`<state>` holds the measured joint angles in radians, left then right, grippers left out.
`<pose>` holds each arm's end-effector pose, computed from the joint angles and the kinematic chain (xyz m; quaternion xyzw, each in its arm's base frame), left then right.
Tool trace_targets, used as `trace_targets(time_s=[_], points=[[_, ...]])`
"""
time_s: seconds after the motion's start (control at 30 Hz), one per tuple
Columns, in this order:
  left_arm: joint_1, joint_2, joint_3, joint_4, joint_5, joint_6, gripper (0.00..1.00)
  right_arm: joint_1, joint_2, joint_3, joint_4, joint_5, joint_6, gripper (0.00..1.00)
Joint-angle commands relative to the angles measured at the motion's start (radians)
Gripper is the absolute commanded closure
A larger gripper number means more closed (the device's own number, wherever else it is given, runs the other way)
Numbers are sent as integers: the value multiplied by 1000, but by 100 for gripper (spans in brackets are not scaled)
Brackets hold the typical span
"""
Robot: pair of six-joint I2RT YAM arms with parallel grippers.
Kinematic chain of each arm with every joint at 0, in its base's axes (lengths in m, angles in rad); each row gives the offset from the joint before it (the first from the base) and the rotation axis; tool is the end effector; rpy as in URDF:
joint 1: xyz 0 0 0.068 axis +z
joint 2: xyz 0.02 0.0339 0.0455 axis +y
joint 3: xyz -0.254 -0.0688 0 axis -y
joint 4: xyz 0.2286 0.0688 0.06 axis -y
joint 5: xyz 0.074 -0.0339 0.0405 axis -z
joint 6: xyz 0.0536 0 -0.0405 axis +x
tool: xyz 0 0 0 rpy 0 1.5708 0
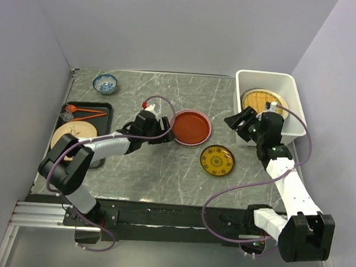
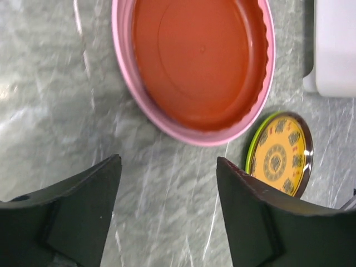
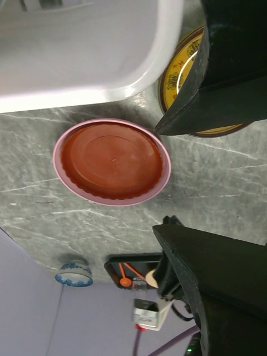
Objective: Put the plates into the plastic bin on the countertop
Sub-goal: Pick up the plate at the center of the board.
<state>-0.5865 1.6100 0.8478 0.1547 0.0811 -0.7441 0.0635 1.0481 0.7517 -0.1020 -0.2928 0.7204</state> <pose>0.2819 -0.1925 0.1801 -0.0510 0.8842 -0.3140 0.3420 0.2434 0.0310 0.2756 0.1895 0.8061 0.3214 0.4594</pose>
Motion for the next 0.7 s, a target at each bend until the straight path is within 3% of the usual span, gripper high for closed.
trace_targets(time_s=[0.0, 0.23, 0.67], points=[[4, 53, 86, 28, -1, 14, 28, 9, -65, -38, 55, 6, 4, 28], [8, 135, 190, -3, -12, 43, 35, 16, -132, -83, 24, 9, -1, 28], [37, 280, 336, -26, -7, 92, 36, 22, -191, -120, -33, 20, -18, 28]])
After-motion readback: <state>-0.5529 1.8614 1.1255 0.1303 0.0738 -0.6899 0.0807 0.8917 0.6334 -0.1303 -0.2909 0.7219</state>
